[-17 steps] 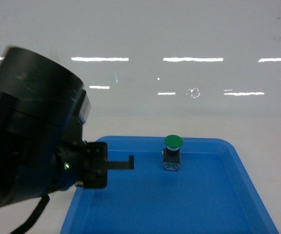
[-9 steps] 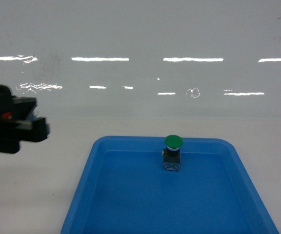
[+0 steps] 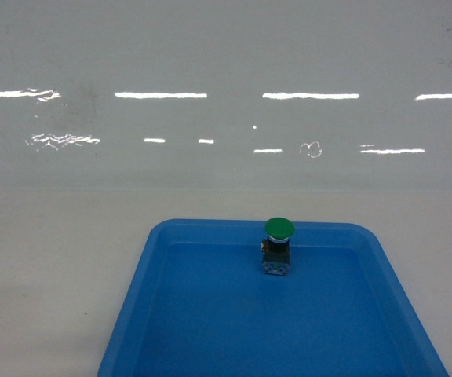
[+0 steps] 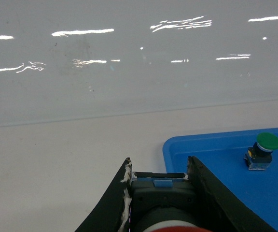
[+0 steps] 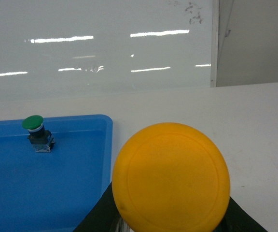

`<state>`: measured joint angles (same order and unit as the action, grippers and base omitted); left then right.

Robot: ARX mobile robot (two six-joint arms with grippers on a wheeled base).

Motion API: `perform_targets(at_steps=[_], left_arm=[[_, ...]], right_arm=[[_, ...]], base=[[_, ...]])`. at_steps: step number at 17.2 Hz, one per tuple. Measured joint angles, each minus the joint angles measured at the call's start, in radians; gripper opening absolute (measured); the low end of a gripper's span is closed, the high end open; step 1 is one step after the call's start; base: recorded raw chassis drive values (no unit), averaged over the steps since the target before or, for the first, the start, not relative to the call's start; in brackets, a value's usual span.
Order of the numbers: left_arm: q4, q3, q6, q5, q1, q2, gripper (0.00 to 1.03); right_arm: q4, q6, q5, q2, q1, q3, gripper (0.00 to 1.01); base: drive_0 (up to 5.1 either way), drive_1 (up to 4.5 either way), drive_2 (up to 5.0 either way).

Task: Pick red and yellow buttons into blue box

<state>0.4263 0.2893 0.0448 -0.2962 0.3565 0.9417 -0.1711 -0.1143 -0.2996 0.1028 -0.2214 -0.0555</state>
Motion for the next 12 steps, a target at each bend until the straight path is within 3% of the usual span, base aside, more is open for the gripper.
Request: perform_targets(at_steps=[5, 12], left_arm=[[0.001, 0.000, 0.000, 0.000, 0.000, 0.000, 0.28], [0.001, 0.000, 0.000, -0.001, -0.002, 0.003, 0.28]], right_arm=[[0.000, 0.000, 0.000, 0.000, 0.000, 0.000, 0.25], [0.000, 0.000, 0.000, 0.000, 0.000, 0.000, 0.25]], base=[[0.0, -0.38, 0.4], [0.4, -4.27, 3.8]])
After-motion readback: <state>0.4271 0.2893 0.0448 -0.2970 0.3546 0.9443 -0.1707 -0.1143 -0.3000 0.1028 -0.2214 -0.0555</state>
